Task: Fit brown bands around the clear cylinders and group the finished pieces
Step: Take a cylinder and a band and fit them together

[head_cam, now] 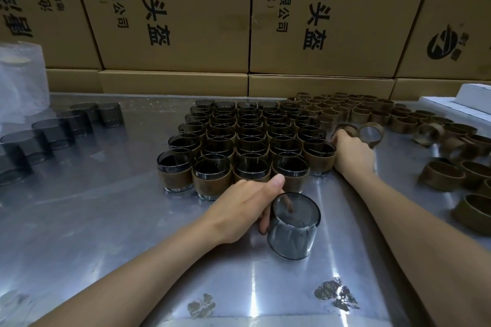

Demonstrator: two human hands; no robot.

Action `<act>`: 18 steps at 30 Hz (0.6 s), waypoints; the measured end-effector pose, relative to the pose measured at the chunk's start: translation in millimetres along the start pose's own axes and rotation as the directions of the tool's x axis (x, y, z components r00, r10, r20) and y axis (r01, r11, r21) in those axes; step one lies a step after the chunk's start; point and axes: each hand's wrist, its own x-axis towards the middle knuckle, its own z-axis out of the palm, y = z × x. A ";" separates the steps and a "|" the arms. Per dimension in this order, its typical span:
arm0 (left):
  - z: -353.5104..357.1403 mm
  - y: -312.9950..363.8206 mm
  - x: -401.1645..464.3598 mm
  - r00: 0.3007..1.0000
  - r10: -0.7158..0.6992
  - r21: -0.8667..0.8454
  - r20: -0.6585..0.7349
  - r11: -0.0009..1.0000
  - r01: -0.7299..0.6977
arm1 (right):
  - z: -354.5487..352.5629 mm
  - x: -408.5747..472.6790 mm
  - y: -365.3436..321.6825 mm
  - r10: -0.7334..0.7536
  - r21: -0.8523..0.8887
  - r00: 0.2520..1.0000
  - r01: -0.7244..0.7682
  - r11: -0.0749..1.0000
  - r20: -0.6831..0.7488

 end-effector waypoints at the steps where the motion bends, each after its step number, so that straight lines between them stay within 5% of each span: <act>1: -0.1 -0.7 0.3 1.000 0.000 0.010 0.000 1.000 0.000 | 0.5 0.2 0.4 0.009 -0.001 1.000 -0.009 1.000 -0.004; 13: 0.6 -3.5 1.2 1.000 -0.005 0.014 0.008 1.000 0.005 | 10.1 7.9 1.3 0.315 0.021 0.947 -0.315 0.949 -0.067; 18: 0.8 -2.5 0.4 1.000 -0.009 0.023 0.006 1.000 0.008 | 10.3 8.8 3.2 0.300 -0.043 0.954 -0.300 0.953 -0.011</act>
